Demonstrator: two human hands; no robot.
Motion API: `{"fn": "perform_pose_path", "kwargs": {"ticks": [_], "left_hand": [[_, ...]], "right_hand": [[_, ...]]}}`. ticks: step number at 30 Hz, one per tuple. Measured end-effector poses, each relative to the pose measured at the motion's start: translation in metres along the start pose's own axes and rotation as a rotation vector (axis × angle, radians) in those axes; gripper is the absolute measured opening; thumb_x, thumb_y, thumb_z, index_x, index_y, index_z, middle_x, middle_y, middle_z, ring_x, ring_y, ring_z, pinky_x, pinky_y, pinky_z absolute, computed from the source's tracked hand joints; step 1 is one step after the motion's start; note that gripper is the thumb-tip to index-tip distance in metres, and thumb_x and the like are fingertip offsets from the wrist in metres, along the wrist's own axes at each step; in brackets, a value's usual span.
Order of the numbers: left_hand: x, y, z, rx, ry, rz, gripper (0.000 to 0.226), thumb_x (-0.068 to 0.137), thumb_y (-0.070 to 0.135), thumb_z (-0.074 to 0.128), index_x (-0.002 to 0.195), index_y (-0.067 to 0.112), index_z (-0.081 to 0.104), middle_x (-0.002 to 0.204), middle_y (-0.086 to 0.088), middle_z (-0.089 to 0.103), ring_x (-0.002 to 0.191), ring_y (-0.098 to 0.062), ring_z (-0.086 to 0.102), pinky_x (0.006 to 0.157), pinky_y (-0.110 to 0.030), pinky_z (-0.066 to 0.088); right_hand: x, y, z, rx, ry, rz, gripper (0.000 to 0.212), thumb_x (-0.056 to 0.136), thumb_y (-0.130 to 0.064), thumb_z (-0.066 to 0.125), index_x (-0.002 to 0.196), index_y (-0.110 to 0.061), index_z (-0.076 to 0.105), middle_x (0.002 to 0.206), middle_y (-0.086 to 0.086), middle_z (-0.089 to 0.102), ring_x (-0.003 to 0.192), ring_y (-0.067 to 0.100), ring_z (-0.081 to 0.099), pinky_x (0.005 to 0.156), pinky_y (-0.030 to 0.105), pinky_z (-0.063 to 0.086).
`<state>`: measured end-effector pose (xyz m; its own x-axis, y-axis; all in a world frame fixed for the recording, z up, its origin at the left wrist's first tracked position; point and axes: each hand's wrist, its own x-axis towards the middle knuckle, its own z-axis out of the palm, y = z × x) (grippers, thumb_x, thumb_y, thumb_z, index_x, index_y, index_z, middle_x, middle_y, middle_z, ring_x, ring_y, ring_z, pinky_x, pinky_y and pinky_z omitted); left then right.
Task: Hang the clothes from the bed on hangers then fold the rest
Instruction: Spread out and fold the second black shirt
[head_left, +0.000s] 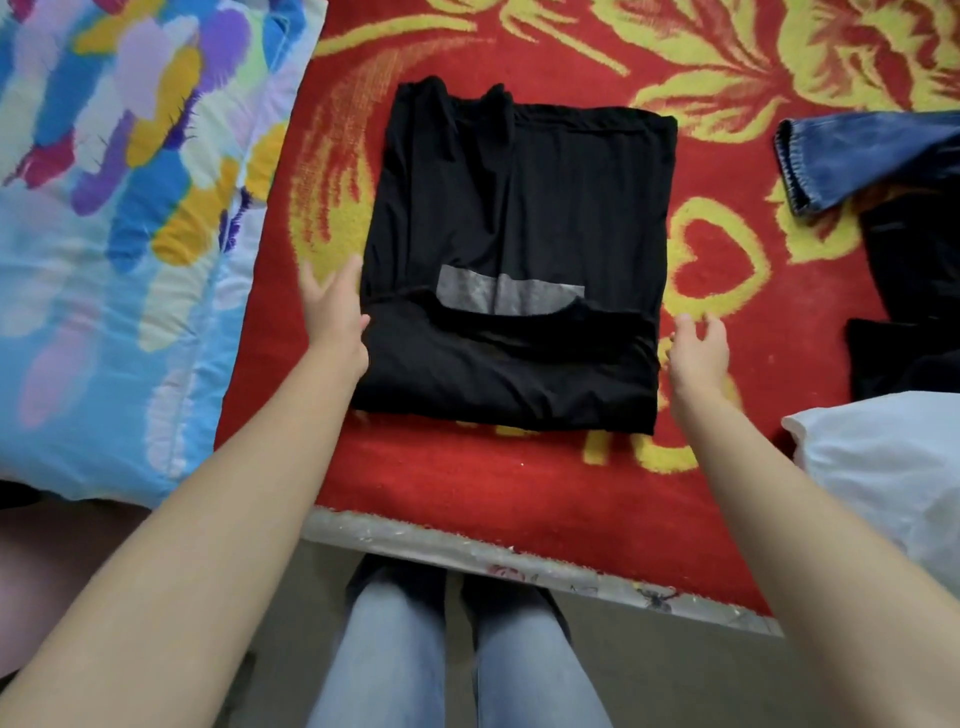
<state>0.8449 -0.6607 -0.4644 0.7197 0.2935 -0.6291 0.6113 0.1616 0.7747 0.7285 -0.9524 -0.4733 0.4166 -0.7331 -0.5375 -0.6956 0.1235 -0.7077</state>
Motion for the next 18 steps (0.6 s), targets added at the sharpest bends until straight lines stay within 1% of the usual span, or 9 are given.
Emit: {"fn": "perform_pose_path", "kwargs": {"ticks": [2, 3, 5, 8, 9, 11, 13, 15, 18], "left_hand": [[0.002, -0.022, -0.004, 0.532, -0.128, 0.191, 0.075, 0.091, 0.035, 0.057, 0.151, 0.028, 0.011, 0.154, -0.003, 0.023, 0.139, -0.024, 0.025, 0.11, -0.038, 0.025], [0.002, -0.037, -0.011, 0.85, -0.164, 0.29, 0.078, 0.091, 0.039, 0.056, 0.151, 0.028, 0.008, 0.158, -0.004, 0.012, 0.142, -0.026, 0.015, 0.112, -0.04, 0.017], [0.004, -0.067, -0.028, 1.347, -0.258, 0.4, 0.081, 0.09, 0.047, 0.052, 0.15, 0.031, 0.001, 0.159, -0.004, -0.003, 0.144, -0.029, 0.003, 0.112, -0.045, 0.015], [0.012, -0.1, -0.051, 1.695, -0.358, 0.385, 0.082, 0.09, 0.057, 0.044, 0.149, 0.034, -0.008, 0.158, -0.005, -0.014, 0.144, -0.03, -0.007, 0.115, -0.046, 0.012], [0.017, -0.107, -0.056, 1.732, -0.349, 0.346, 0.08, 0.09, 0.059, 0.041, 0.149, 0.034, -0.008, 0.158, -0.006, -0.015, 0.144, -0.031, -0.008, 0.115, -0.047, 0.01], [0.022, -0.11, -0.062, 1.672, -0.261, 0.275, 0.078, 0.09, 0.062, 0.037, 0.15, 0.033, -0.005, 0.158, -0.008, -0.012, 0.144, -0.033, -0.007, 0.114, -0.049, 0.008], [0.027, -0.107, -0.063, 1.47, -0.139, 0.156, 0.077, 0.091, 0.061, 0.038, 0.15, 0.03, -0.001, 0.158, -0.011, -0.006, 0.143, -0.035, 0.001, 0.113, -0.051, 0.011], [0.033, -0.1, -0.062, 1.181, -0.031, 0.065, 0.078, 0.092, 0.051, 0.047, 0.151, 0.023, 0.005, 0.157, -0.014, 0.007, 0.141, -0.037, 0.014, 0.111, -0.049, 0.019], [0.037, -0.09, -0.056, 0.859, 0.073, 0.053, 0.071, 0.09, 0.025, 0.06, 0.148, 0.012, 0.022, 0.146, -0.015, 0.037, 0.132, -0.033, 0.037, 0.106, -0.039, 0.031]], "right_hand": [[-0.004, 0.015, 0.008, -0.314, -0.064, -0.136, 0.052, 0.098, -0.033, 0.039, 0.146, -0.016, 0.028, 0.144, 0.007, 0.04, 0.13, 0.027, 0.038, 0.106, 0.038, 0.031], [-0.008, 0.027, 0.01, -0.511, -0.108, -0.207, 0.052, 0.098, -0.033, 0.039, 0.146, -0.016, 0.029, 0.148, 0.009, 0.035, 0.135, 0.029, 0.031, 0.109, 0.04, 0.026], [-0.014, 0.052, 0.013, -0.859, -0.221, -0.309, 0.055, 0.098, -0.037, 0.041, 0.147, -0.019, 0.027, 0.152, 0.012, 0.025, 0.139, 0.03, 0.022, 0.109, 0.041, 0.025], [-0.012, 0.084, 0.014, -1.229, -0.392, -0.348, 0.059, 0.097, -0.041, 0.041, 0.15, -0.027, 0.018, 0.157, 0.012, 0.007, 0.144, 0.027, 0.007, 0.109, 0.041, 0.026], [-0.009, 0.09, 0.015, -1.288, -0.417, -0.34, 0.06, 0.097, -0.041, 0.041, 0.15, -0.028, 0.015, 0.158, 0.011, 0.002, 0.145, 0.026, 0.003, 0.109, 0.04, 0.027], [-0.007, 0.095, 0.014, -1.294, -0.382, -0.368, 0.06, 0.097, -0.04, 0.042, 0.15, -0.028, 0.016, 0.158, 0.012, 0.001, 0.145, 0.026, 0.002, 0.109, 0.04, 0.026], [-0.006, 0.097, 0.014, -1.135, -0.203, -0.388, 0.057, 0.097, -0.038, 0.045, 0.148, -0.021, 0.024, 0.157, 0.014, 0.009, 0.145, 0.028, 0.006, 0.109, 0.043, 0.024], [-0.005, 0.096, 0.015, -0.895, -0.023, -0.232, 0.059, 0.096, -0.034, 0.048, 0.147, -0.017, 0.025, 0.155, 0.016, 0.015, 0.142, 0.031, 0.012, 0.109, 0.046, 0.024], [0.001, 0.091, 0.018, -0.565, 0.01, 0.117, 0.071, 0.092, -0.022, 0.055, 0.149, -0.01, 0.014, 0.151, 0.02, 0.022, 0.137, 0.035, 0.026, 0.106, 0.043, 0.029]]}}
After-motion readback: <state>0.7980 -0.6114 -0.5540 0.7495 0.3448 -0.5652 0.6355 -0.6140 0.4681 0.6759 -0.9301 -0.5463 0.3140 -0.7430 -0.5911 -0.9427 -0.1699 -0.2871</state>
